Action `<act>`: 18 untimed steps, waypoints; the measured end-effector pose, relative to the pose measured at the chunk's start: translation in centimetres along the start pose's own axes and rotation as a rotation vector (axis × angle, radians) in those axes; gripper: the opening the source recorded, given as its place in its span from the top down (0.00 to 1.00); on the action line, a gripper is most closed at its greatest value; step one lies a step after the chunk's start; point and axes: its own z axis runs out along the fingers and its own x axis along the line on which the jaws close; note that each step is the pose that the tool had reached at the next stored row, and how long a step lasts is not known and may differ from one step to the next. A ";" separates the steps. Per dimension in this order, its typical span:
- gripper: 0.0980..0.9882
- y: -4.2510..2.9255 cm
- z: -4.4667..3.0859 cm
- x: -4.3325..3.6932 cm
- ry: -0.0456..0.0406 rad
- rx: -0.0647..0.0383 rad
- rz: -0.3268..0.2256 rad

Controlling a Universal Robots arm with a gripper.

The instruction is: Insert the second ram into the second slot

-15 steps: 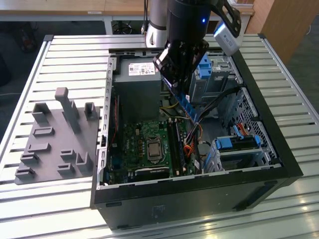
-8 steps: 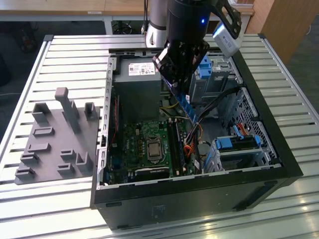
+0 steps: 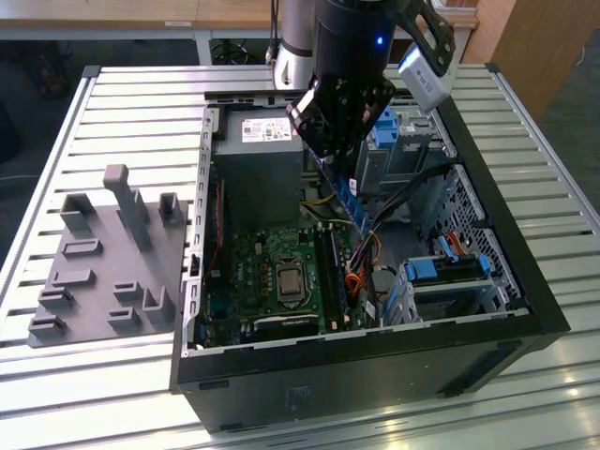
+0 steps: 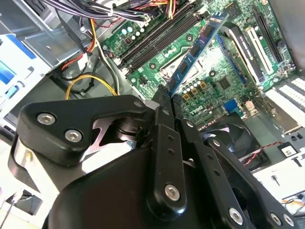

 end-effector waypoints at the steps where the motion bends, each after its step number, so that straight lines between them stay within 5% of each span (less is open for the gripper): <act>1: 0.96 0.00 0.00 0.00 0.0000 0.000 0.006; 18: 0.96 0.00 0.10 0.00 -0.0017 0.002 0.120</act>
